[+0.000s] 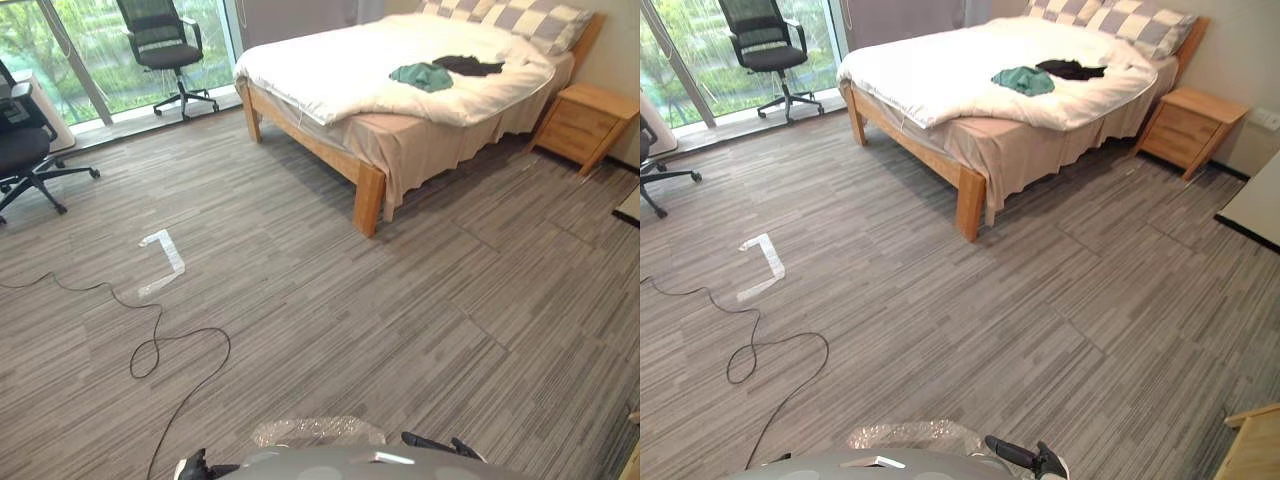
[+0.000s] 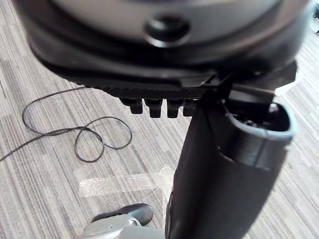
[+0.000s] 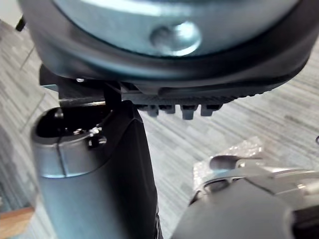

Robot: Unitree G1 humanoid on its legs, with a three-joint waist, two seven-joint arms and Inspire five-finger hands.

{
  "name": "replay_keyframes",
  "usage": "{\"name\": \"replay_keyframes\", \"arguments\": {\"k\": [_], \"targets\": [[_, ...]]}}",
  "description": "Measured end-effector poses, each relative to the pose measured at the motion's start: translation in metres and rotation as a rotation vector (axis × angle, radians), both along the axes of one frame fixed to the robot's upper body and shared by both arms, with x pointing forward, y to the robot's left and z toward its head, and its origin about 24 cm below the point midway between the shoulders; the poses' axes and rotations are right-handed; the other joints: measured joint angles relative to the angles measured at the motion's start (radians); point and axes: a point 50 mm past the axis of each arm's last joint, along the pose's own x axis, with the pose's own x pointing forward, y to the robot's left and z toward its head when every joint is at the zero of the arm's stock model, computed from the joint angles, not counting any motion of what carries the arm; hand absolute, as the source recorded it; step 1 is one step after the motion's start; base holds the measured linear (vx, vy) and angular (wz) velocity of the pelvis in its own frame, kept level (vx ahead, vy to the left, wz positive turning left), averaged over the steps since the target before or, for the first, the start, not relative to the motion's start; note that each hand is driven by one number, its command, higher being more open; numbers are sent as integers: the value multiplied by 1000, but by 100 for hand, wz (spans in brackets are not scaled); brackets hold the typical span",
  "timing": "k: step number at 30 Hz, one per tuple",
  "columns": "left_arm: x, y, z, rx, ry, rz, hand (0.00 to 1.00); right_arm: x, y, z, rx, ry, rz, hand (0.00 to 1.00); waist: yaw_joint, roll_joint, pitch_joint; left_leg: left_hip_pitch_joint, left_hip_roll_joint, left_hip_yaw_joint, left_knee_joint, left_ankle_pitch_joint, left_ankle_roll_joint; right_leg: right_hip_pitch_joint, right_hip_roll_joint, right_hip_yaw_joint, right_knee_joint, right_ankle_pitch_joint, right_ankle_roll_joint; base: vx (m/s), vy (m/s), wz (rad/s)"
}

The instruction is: Tidy up the quilt and then pick up the clothes from the bed and put them into the laundry hamper

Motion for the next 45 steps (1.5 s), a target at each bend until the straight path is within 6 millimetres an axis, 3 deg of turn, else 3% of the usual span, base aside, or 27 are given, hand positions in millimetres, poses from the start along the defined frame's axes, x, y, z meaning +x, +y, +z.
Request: {"name": "replay_keyframes", "arguments": {"k": [2, 5, 11, 17, 23, 26, 28, 30, 32, 34, 36, 38, 41, 42, 44, 45], "targets": [[-4, -4, -2, -9, 18, -8, 100, -2, -2, 0, -10, 8, 2, 100, -3, 6, 4, 46, -7, -1, -60, 34, -3, 29, 0, -14, -17, 2, 3, 84, 36, 12], [-4, -5, -2, -16, 21, -17, 100, -2, 1, -1, -15, 27, 55, 100, 0, -7, 4, 87, -14, -11, -109, 56, 3, 64, 3, -31, -40, -1, 10, 71, 24, 14], [5, 0, 0, -1, 4, -33, 100, 10, 6, -1, -7, 3, 73, 100, 0, -24, 34, 88, -20, -8, -109, 56, 3, 67, -1, -32, -51, -2, 19, 6, 1, 1], [6, 1, 0, 3, 1, -48, 100, 13, 7, 0, -5, -5, 74, 100, -3, -25, 42, 88, -20, -1, -110, 56, 3, 66, 0, -31, -54, 0, 24, -51, -4, -3], [13, 1, 1, 5, -17, -110, 100, 16, 6, 1, -5, -20, 62, 100, -24, -30, 51, 63, -20, 4, -110, 49, -2, 30, -2, -27, -44, -5, 26, -62, 2, -3], [27, 6, 4, 26, -36, -172, 100, 20, 5, 2, 7, -53, -9, 100, -28, -26, 72, 29, -9, 55, -109, 39, 6, -98, -24, 4, 128, -81, 20, 10, 22, -30], [29, 14, 6, 48, -37, -183, 100, 20, 6, 2, 40, -76, -85, 100, -29, -43, 86, 36, -8, 104, -109, 26, 4, -170, -56, 1, 263, -141, 23, 43, 19, -62], [28, 21, 7, 66, -27, -184, 100, 20, 10, 1, 70, -96, -150, 100, -34, -56, 91, 40, -1, 159, -97, 0, -5, -239, -96, -87, 393, -167, 16, 75, -10, -81], [33, 25, 8, 78, -29, -196, 100, 26, 11, 2, 84, -122, -183, 100, -57, -54, 111, 56, 26, 189, -67, -23, -26, -262, -105, -139, 467, -166, 16, 164, -48, -56], [35, 22, 7, 79, -3, -229, 100, 29, 7, 4, 88, -150, -214, 100, -82, -24, 126, 81, 71, 218, -52, -39, -46, -307, -104, -172, 523, -214, -25, 250, -68, -44], [37, 22, 7, 82, -2, -236, 100, 33, 2, 6, 87, -180, -260, 100, -84, 5, 140, 90, 140, 249, -31, -64, -88, -363, -106, -190, 469, -213, -13, 314, -112, -39], [39, 23, 8, 87, -6, -240, 100, 39, -3, 9, 86, -229, -306, 100, -91, 31, 153, 93, 207, 258, -29, -72, -143, -447, -129, -193, 366, -149, 55, 416, -216, -23], [33, 30, 9, 110, 16, -259, 100, 42, -3, 11, 92, -253, -313, 100, -102, 9, 167, 179, 226, 275, -44, -78, -204, -455, -175, -187, 214, -5, 76, 516, -361, -8], [29, 30, 8, 106, 24, -245, 100, 44, -2, 11, 95, -254, -310, 100, -105, 8, 170, 227, 236, 279, -42, -77, -212, -453, -176, -159, 245, 120, 4, 602, -492, -13], [29, 17, 5, 69, -2, -207, 100, 53, -14, 16, 74, -291, -296, 100, -104, 66, 171, 207, 319, 277, 64, -19, -254, -480, -136, -159, 370, 7, -53, 624, -599, -29], [32, 23, 8, 81, -31, -183, 100, 55, -17, 16, 64, -281, -269, 100, -99, 81, 172, 135, 385, 244, 242, 31, -182, -463, -109, -164, 384, -52, -57, 559, -597, -32]]}}
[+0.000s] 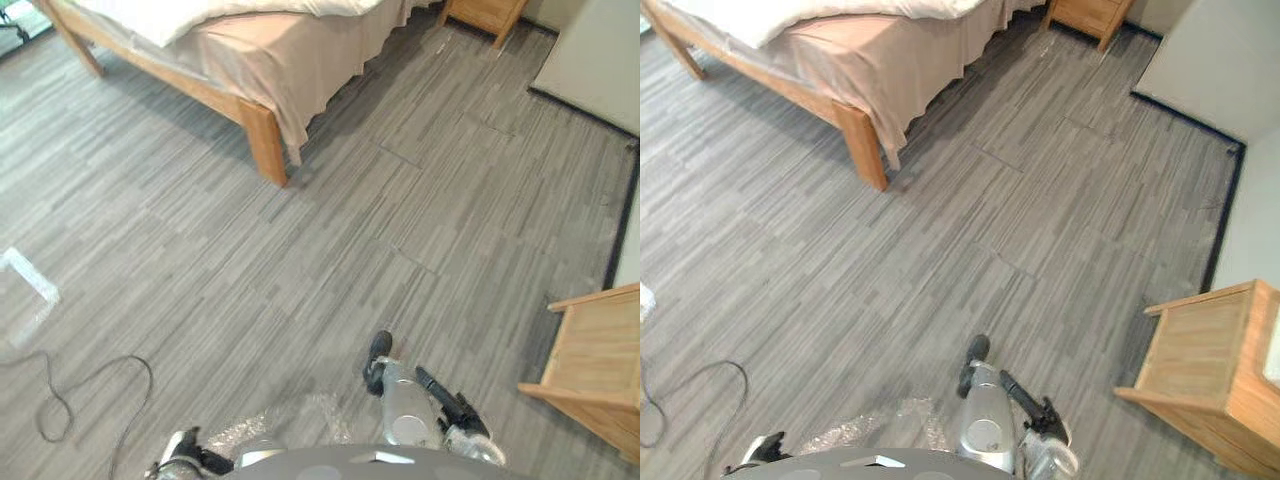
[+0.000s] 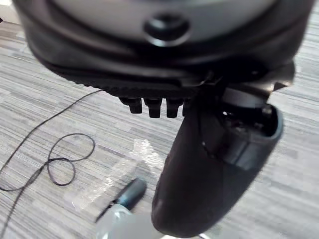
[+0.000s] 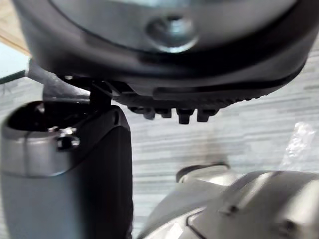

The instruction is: Tidy up the quilt and then pick up the clothes from the bed and put them into the laundry hamper

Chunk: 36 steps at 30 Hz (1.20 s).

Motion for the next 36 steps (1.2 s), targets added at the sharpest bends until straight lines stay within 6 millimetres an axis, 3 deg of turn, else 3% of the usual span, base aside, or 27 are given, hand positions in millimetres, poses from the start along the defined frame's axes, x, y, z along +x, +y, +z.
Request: {"name": "replay_keyframes", "arguments": {"k": [1, 2, 3, 4, 6, 8, 10, 11, 12, 13, 15, 16, 17, 18, 19, 20, 21, 22, 23, 25, 26, 28, 29, 31, 34, 35, 36], "targets": [[1, 3, 1, 4, -16, 18, 100, -1, 0, -1, -4, 14, 18, 100, 1, 6, 1, -41, 37, -11, 106, 38, 60, 27, 18, -6, -14, -20, -1, 601, -559, -19], [5, 5, 4, 7, -48, 35, 100, -3, -2, -1, -24, 45, 64, 100, 9, 12, 9, -122, 107, -26, 349, 55, 147, 101, 61, -16, -59, -34, -9, 587, -462, -18], [12, 4, 6, 0, -89, 37, 100, -2, -5, -1, -54, 84, 122, 100, 20, 15, 10, -195, 102, -87, 540, 7, 141, 185, 97, -7, -111, -49, -9, 568, -418, -19], [17, 1, 7, -8, -112, 34, 100, -2, -6, -2, -69, 107, 167, 100, 25, 10, 12, -236, 68, -137, 606, -27, 116, 220, 106, -3, -136, -57, -7, 418, -295, -22], [43, -9, 12, -40, -220, 65, 100, 10, -3, 0, -106, 128, 271, 100, 71, -3, 18, -399, -64, -188, 698, -143, 39, 309, 141, 37, -219, -84, 2, 475, -233, -50], [59, -18, 15, -76, -277, 94, 100, 23, 2, 1, -105, 115, 284, 100, 95, -25, 32, -483, -107, -98, 616, -188, 62, 379, 163, 60, -272, -91, 1, 570, -164, -53], [70, -22, 20, -104, -331, 118, 100, 35, 9, 4, -109, 86, 305, 100, 104, -61, 51, -530, -164, -8, 400, -189, 90, 464, 163, 62, -317, -110, 18, 628, -92, -14], [75, -20, 22, -109, -349, 105, 100, 37, 10, 4, -113, 83, 314, 100, 107, -70, 56, -546, -188, 25, 288, -172, 107, 496, 164, 58, -338, -119, 28, 555, -7, -6], [78, -23, 24, -117, -369, 103, 100, 37, 9, 4, -116, 79, 300, 100, 118, -77, 56, -562, -241, 98, 11, -78, 130, 563, 167, 55, -383, -139, 61, 565, 24, -12], [78, -24, 23, -126, -371, 117, 100, 36, 9, 5, -119, 76, 293, 100, 127, -73, 54, -569, -251, 112, -62, -52, 145, 589, 172, 60, -401, -149, 77, 596, 90, -21], [76, -25, 22, -147, -370, 164, 100, 29, 8, 3, -126, 88, 284, 100, 148, -73, 44, -587, -263, 90, -71, 61, 257, 667, 181, 62, -422, -185, 125, 586, 117, -7], [72, -20, 21, -146, -363, 186, 100, 22, 17, -1, -101, 101, 283, 100, 151, -112, 17, -569, -305, 68, -78, 115, 326, 686, 142, 49, -382, -203, 155, 580, 117, 16], [72, -14, 22, -134, -364, 200, 100, 19, 24, -3, -80, 106, 285, 100, 155, -149, 4, -555, -333, 72, -77, 85, 342, 645, 88, 52, -263, -223, 191, 754, 200, 26], [70, -12, 22, -128, -361, 212, 100, 18, 30, -5, -61, 105, 288, 100, 157, -162, 6, -530, -341, 66, -56, 60, 344, 601, 48, 69, -106, -218, 213, 745, 268, 36], [66, -9, 19, -126, -336, 238, 100, 13, 37, -7, -39, 112, 289, 100, 153, -168, 5, -483, -348, 35, -28, 5, 339, 528, 3, 107, 145, -151, 280, 873, 317, 62], [61, -8, 16, -123, -298, 247, 100, 9, 40, -8, -9, 110, 265, 100, 149, -170, 4, -406, -364, -4, -36, -35, 330, 466, -23, 160, 398, -129, 290, 713, 242, 70], [58, -8, 15, -122, -283, 250, 100, 10, 39, -8, -8, 103, 266, 100, 144, -169, 5, -363, -373, -25, -53, -46, 327, 442, -33, 171, 492, -129, 290, 804, 215, 136], [56, -9, 14, -123, -265, 248, 100, 12, 37, -6, -32, 77, 277, 100, 111, -156, 6, -244, -390, -109, -103, -62, 313, 391, -58, 139, 635, -146, 255, 629, 126, 135], [57, -10, 14, -125, -270, 246, 100, 13, 37, -5, -39, 64, 278, 100, 104, -152, 2, -219, -391, -141, -114, -70, 308, 368, -67, 116, 639, -157, 230, 588, 78, 163], [65, -13, 16, -130, -286, 231, 100, 15, 37, -3, -46, 44, 282, 100, 99, -151, 1, -161, -385, -217, -143, -82, 298, 315, -72, 81, 585, -196, 176, 449, -78, 121], [72, -18, 17, -138, -294, 201, 100, 16, 35, -2, -50, 39, 279, 100, 96, -147, 2, -132, -375, -274, -151, -87, 289, 277, -60, 82, 471, -215, 143, 553, -175, 154], [79, -25, 19, -150, -306, 157, 100, 18, 33, -1, -63, 29, 272, 100, 87, -143, 3, -110, -357, -347, -152, -100, 266, 234, -26, 134, 220, -215, 143, 424, -201, 150], [79, -28, 18, -157, -309, 141, 100, 18, 31, 0, -67, 24, 267, 100, 79, -142, 2, -90, -349, -382, -165, -116, 236, 205, -14, 199, 66, -192, 160, 409, -272, 130], [78, -34, 17, -168, -304, 132, 100, 18, 30, 0, -65, 25, 253, 100, 77, -146, 0, -64, -345, -421, -173, -141, 194, 169, -14, 305, -117, -108, 168, 421, -322, 107], [60, -26, 12, -155, -273, 187, 100, 7, 34, -4, -43, 53, 235, 100, 78, -180, -17, 7, -337, -461, -183, -197, 106, 162, -18, 388, -208, 119, 146, 472, -460, 76], [57, -33, 10, -173, -264, 216, 100, 12, 24, -2, -61, 52, 240, 100, 76, -123, -16, 37, -279, -469, -185, -217, 79, 162, 21, 358, -132, 103, 177, 386, -389, 40], [50, -41, 6, -202, -250, 253, 100, 10, 17, -1, -89, 59, 244, 100, 76, -91, -35, 36, -239, -456, -184, -211, 61, 171, 56, 344, -133, 51, 149, 472, -457, 23]]}}
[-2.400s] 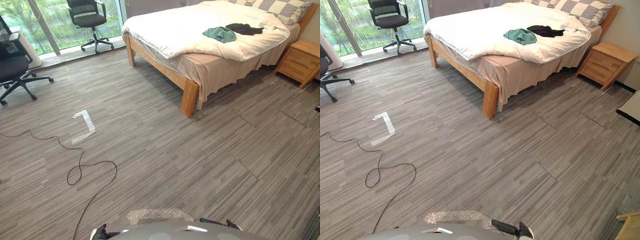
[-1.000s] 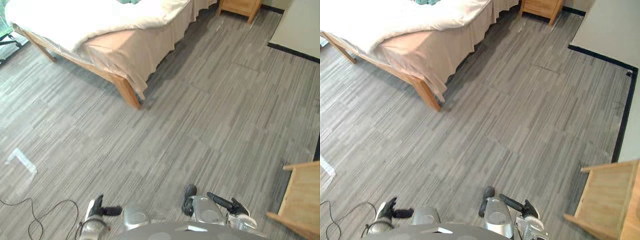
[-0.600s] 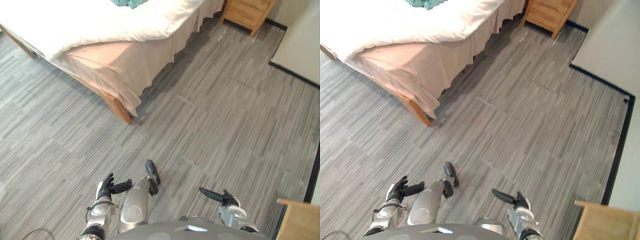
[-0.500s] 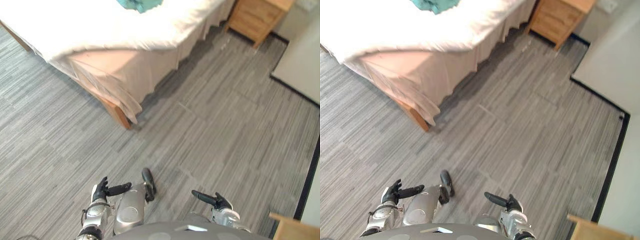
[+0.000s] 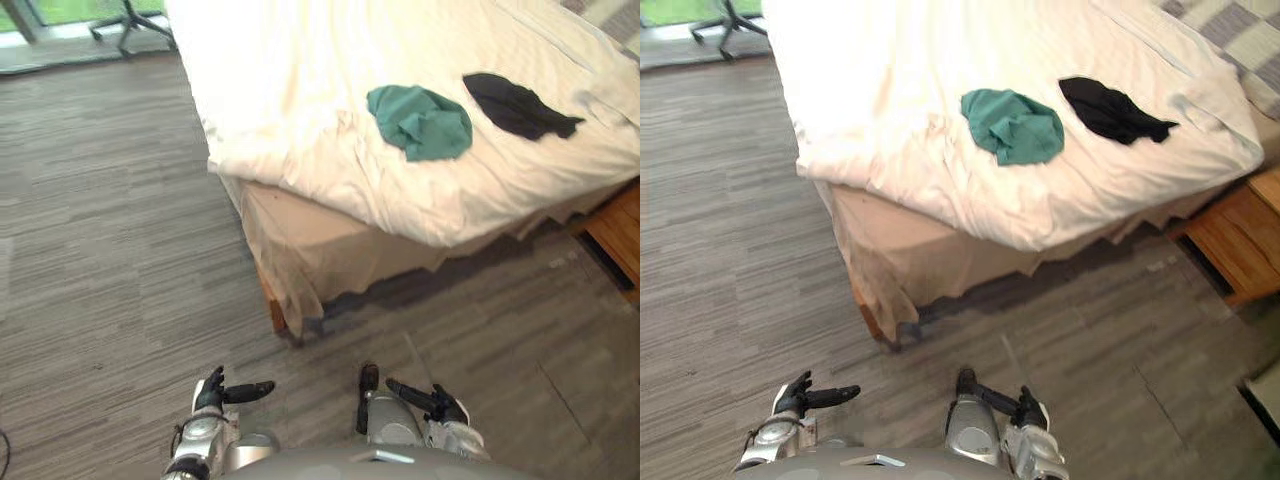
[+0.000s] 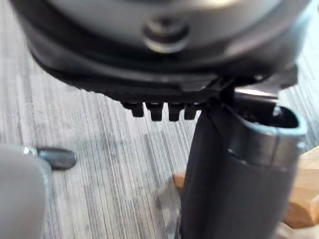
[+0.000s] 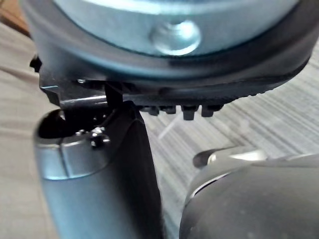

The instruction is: Tidy up the quilt and then pick up the clothes from the bed and put them into the laundry hamper

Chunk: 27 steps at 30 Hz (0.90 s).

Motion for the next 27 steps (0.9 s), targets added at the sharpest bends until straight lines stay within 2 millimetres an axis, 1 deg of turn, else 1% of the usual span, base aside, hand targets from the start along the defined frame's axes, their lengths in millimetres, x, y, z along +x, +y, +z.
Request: {"name": "replay_keyframes", "arguments": {"k": [1, 2, 3, 4, 5, 6, 7, 8, 9, 10, 11, 12, 13, 14, 15, 16, 18, 22, 24, 25, 27], "targets": [[-1, -5, -1, -18, 1, 14, 100, 0, -3, 1, -11, 1, -4, 100, 0, 24, -5, 3, 25, 10, 1, 2, -5, 8, 22, -13, -2, -9, -12, 377, -321, 9], [-3, -9, -2, -35, 3, 37, 100, 0, -5, 1, -16, 4, -5, 100, -2, 41, -13, 0, 45, 19, 9, 11, -17, 12, 41, -22, -3, -23, -24, 280, -245, 7], [-4, -13, -3, -56, 3, 61, 100, 0, -5, 0, -15, 13, 2, 100, -2, 49, -18, -15, 61, 19, 50, 29, -34, 31, 55, -39, -11, -37, -39, 292, -294, 18], [-2, -12, -3, -58, -5, 54, 100, -3, -5, -1, -11, 28, 6, 100, -2, 44, -16, -42, 67, 12, 117, 35, -38, 52, 58, -51, -25, -45, -46, 299, -323, 33], [2, -11, -1, -55, -17, 34, 100, -6, -5, -3, -18, 52, 28, 100, -2, 35, -8, -92, 73, 10, 234, 49, -53, 92, 57, -69, -49, -53, -54, 235, -279, 56], [6, -9, 0, -47, -26, 24, 100, -12, -4, -5, -33, 92, 84, 100, -3, 21, 1, -154, 79, 14, 368, 83, -97, 135, 50, -89, -73, -63, -63, 171, -198, 59], [8, -6, 1, -38, -32, 25, 100, -15, -2, -7, -31, 109, 96, 100, -2, 8, 9, -189, 89, 28, 438, 92, -120, 159, 44, -99, -90, -65, -66, 152, -154, 57], [11, -3, 3, -23, -42, 28, 100, -19, -2, -7, -34, 123, 100, 100, 1, 5, 15, -244, 126, 106, 528, 63, -104, 196, 41, -121, -120, -64, -68, 122, -93, 35], [12, -3, 4, -20, -47, 25, 100, -19, -2, -7, -39, 125, 99, 100, 1, 7, 16, -261, 138, 154, 532, 28, -86, 208, 40, -125, -130, -63, -67, 132, -65, 28], [13, -5, 4, -14, -49, 7, 100, -18, -3, -7, -53, 129, 110, 100, 0, 8, 15, -286, 130, 231, 483, -19, -62, 226, 27, -134, -149, -58, -59, 98, -12, 15], [14, -5, 4, -10, -51, 4, 100, -18, -3, -7, -61, 133, 127, 100, -1, 9, 16, -297, 103, 251, 392, -26, -49, 238, 15, -140, -163, -53, -50, 128, 69, 14], [13, -7, 3, -11, -46, -1, 100, -19, -6, -7, -65, 133, 121, 100, -3, 22, 12, -294, 70, 251, 215, 51, -23, 254, 9, -155, -178, -45, -35, 141, 135, 5], [13, -8, 3, -18, -43, 3, 100, -19, -6, -7, -67, 141, 125, 100, 0, 16, 9, -267, 42, 255, 150, 118, 0, 274, -1, -151, -201, -37, -10, 150, 137, 5], [11, -6, 3, -9, -39, 2, 100, -21, -3, -8, -63, 147, 134, 100, -2, 6, 4, -251, 23, 250, 117, 130, 2, 283, -5, -156, -215, -31, -1, 154, 113, 12], [8, -1, 2, 3, -29, 11, 100, -25, 3, -10, -49, 154, 131, 100, -3, -15, -3, -226, -9, 248, 61, 150, 10, 297, -26, -168, -235, -33, 1, 149, 101, 25], [6, 3, 2, 4, -16, 35, 100, -29, 5, -11, -37, 161, 115, 100, -4, -32, -12, -205, -30, 246, 21, 164, 17, 310, -40, -178, -244, -33, 1, 142, 107, 26], [1, 8, 1, 3, -6, 82, 100, -33, 7, -12, -25, 166, 86, 100, -5, -36, -15, -185, -47, 235, -3, 169, 22, 330, -52, -192, -249, -35, 5, 126, 81, 23], [-17, 20, -4, -56, 18, 317, 100, -35, 5, -12, -25, 170, 64, 100, -10, -30, -24, -149, -53, 232, -44, 181, 24, 357, -52, -214, -248, -35, 5, 86, 23, 12], [-31, 28, -6, -118, 21, 537, 100, -36, 4, -13, -20, 178, 51, 100, -15, -27, -28, -133, -47, 237, -72, 193, 20, 359, -44, -217, -248, -35, 5, 36, -37, -2], [-40, 34, -7, -161, 4, 698, 100, -37, 4, -13, -17, 184, 46, 100, -18, -24, -31, -125, -44, 239, -85, 198, 17, 359, -38, -218, -248, -35, 5, 10, -36, -7], [-49, 49, -5, -219, -55, 957, 100, -39, 4, -14, -7, 195, 43, 100, -25, -22, -36, -113, -41, 244, -102, 206, 13, 360, -33, -217, -249, -35, 6, -6, -30, -7]]}}
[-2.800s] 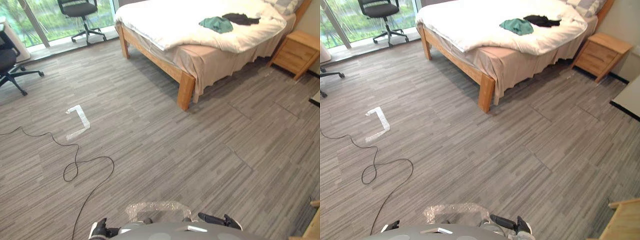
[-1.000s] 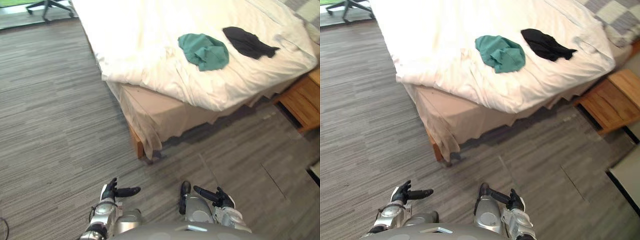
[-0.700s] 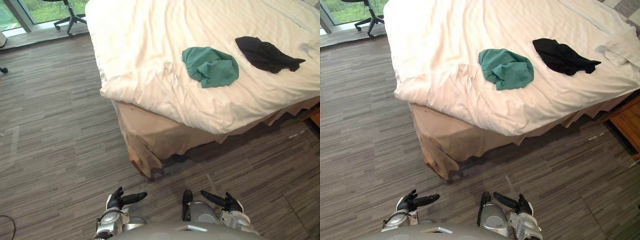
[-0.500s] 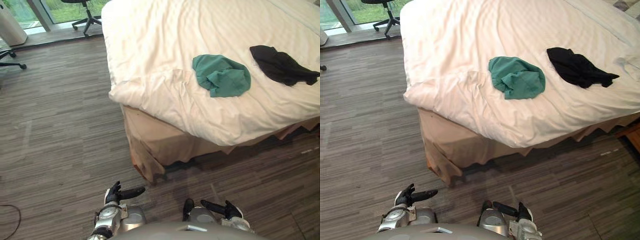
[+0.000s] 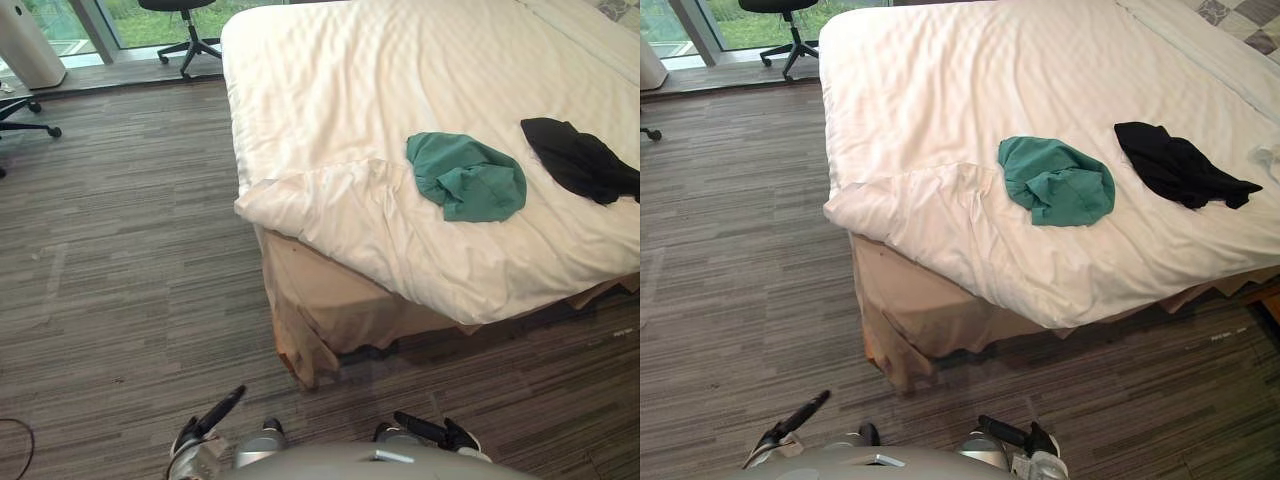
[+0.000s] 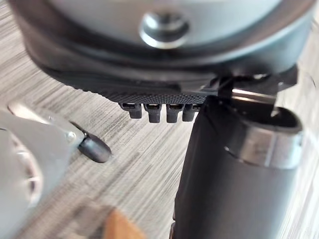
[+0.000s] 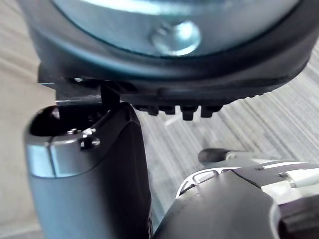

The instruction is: Tidy up the quilt and then pick up the clothes from the bed and put them into the laundry hamper

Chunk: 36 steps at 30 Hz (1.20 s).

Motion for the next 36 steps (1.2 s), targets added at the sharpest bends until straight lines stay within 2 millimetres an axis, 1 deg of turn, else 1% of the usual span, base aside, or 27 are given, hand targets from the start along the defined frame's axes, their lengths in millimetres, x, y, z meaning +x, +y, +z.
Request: {"name": "replay_keyframes", "arguments": {"k": [2, 3, 4, 5, 6, 7, 8, 9, 10, 11, 13, 14, 15, 17, 18, 19, 20, 21, 22, 24, 26, 27, 29, 30, 32, 35, 36], "targets": [[-3, 15, 4, 0, -48, 161, 100, -1, 0, 0, 6, 3, 2, 100, 0, 2, -2, 7, 4, 5, -1, 1, -2, 3, 0, 2, 0, 0, 0, -39, -32, -9], [2, 33, 13, 30, -121, 297, 100, -1, -1, 0, 10, 4, 10, 100, 1, 5, -8, 13, 11, 6, -14, 9, -3, 2, 3, 4, -2, 0, 0, -64, -44, -7], [6, 42, 18, 50, -161, 341, 100, -2, 0, 0, 10, 5, 18, 100, 1, 6, -13, 13, 10, 6, -22, 16, -3, -4, 3, 4, -2, 0, 0, -93, -55, -1], [21, 60, 34, 111, -253, 379, 100, -1, 0, 0, 9, 4, 37, 100, 3, 5, -15, 12, 9, 3, -42, 30, -2, -8, 4, 1, -3, 0, 0, -96, -43, 6], [39, 78, 56, 207, -349, 381, 100, -2, 2, 0, 7, 5, 55, 100, 8, 7, -19, 11, 6, -3, -61, 45, -1, -17, 5, -2, -6, -2, -3, -103, -37, 6], [49, 87, 70, 258, -405, 380, 100, -2, 2, 0, 5, 3, 64, 100, 12, 6, -19, 6, 5, -6, -62, 48, -1, -24, 5, -4, -8, -4, -7, -118, -35, 1], [61, 97, 92, 335, -488, 377, 100, -3, 3, 0, 1, 0, 73, 100, 20, 5, -20, 4, 3, -6, -62, 51, 0, -25, 7, -6, -11, -4, -7, -109, -34, 2], [79, 113, 131, 498, -588, 337, 100, -5, 3, 1, -2, -2, 84, 100, 24, 3, -25, 3, -1, -12, -65, 54, 1, -23, 12, -9, -11, -7, -12, -111, -32, 3], [85, 118, 146, 550, -629, 327, 100, -6, 4, 1, -3, -3, 86, 100, 23, 3, -27, 4, -1, -14, -65, 55, 2, -21, 12, -10, -11, -8, -13, -73, -19, 7], [93, 123, 168, 657, -646, 273, 100, -6, 3, 1, -6, -8, 85, 100, 23, 5, -29, 4, -3, -16, -65, 55, 3, -20, 11, -10, -11, -10, -16, -57, -1, 9], [115, 127, 218, 969, -627, 99, 100, -10, 1, 1, -4, -5, 80, 100, 24, 16, -39, -6, -8, -25, -65, 58, 6, -22, 9, -15, -16, -8, -15, -38, 9, 12], [119, 124, 228, 1043, -620, 45, 100, -11, 1, 1, -4, -3, 76, 100, 25, 18, -41, -7, -9, -28, -65, 58, 6, -22, 9, -17, -17, -7, -13, -5, 11, 13], [131, 114, 251, 1197, -629, -80, 100, -14, -1, 1, -5, 1, 69, 100, 30, 25, -50, -10, -11, -33, -65, 58, 6, -21, 7, -18, -20, -6, -12, 26, 13, 10], [142, 98, 268, 1315, -651, -197, 100, -14, -4, 2, -3, -2, 68, 100, 33, 32, -55, -10, -13, -34, -65, 59, 7, -18, 6, -19, -23, -5, -10, 44, 17, 6], [152, 84, 277, 1394, -665, -299, 100, -13, -6, 2, 4, -9, 56, 100, 34, 36, -58, -10, -16, -33, -65, 59, 7, -13, 6, -19, -32, 0, -6, 43, 16, 2], [164, 70, 282, 1449, -681, -416, 100, -13, -9, 3, 5, -13, 49, 100, 31, 45, -59, -11, -17, -29, -65, 59, 7, -11, 5, -19, -40, 5, -2, 35, 13, 0], [169, 63, 283, 1474, -683, -480, 100, -13, -10, 3, 5, -15, 45, 100, 28, 50, -60, -11, -17, -27, -65, 58, 6, -11, 6, -18, -43, 7, -2, 28, 12, -7], [180, 50, 286, 1530, -685, -607, 100, -13, -11, 3, 8, -17, 47, 100, 22, 57, -61, -11, -18, -20, -65, 57, 5, -11, 7, -13, -53, 13, -3, 29, 10, -12], [186, 42, 288, 1565, -688, -676, 100, -13, -11, 3, 8, -16, 48, 100, 21, 59, -62, -12, -17, -15, -65, 56, 4, -13, 8, -9, -56, 15, -3, 36, 8, -18], [207, 8, 297, 1678, -726, -897, 100, -10, -11, 4, 12, -25, 52, 100, 4, 60, -63, -23, -12, 1, -62, 55, 2, -28, 13, 8, -57, 21, -8, 43, 4, -22], [220, -10, 300, 1740, -743, -1011, 100, -7, -10, 4, 12, -39, 54, 100, -11, 60, -62, -29, -10, 19, -61, 54, 2, -48, 15, 22, -57, 28, -13, 28, 1, -34], [228, -20, 301, 1765, -745, -1079, 100, -5, -10, 4, 11, -48, 55, 100, -26, 60, -62, -30, -10, 34, -61, 54, 2, -59, 15, 38, -57, 32, -18, 11, 2, -39], [239, -32, 307, 1818, -748, -1153, 100, -3, -9, 5, 10, -59, 56, 100, -43, 62, -64, -53, -9, 50, -61, 54, 2, -94, 15, 67, -57, 42, -10, -16, 2, -32], [245, -42, 318, 1866, -774, -1170, 100, 0, -9, 5, 10, -70, 53, 100, -50, 64, -62, -87, -8, 53, -61, 55, 2, -131, 16, 73, -57, 51, -9, -46, -11, -21], [253, -54, 330, 1925, -802, -1189, 100, 5, -10, 7, 8, -88, 42, 100, -57, 64, -61, -130, -7, 67, -60, 59, 7, -185, 17, 94, -57, 68, -10, -48, -16, -24], [263, -60, 337, 1945, -798, -1228, 100, 10, -10, 8, 1, -107, 33, 100, -61, 64, -53, -163, -6, 97, -60, 60, 9, -241, 16, 127, -51, 81, -12, -52, -17, -30], [269, -62, 344, 1956, -800, -1231, 100, 13, -11, 10, -2, -121, 31, 100, -63, 65, -44, -187, -6, 100, -60, 64, 13, -268, 14, 131, -48, 85, -12, -72, -35, -12]]}}
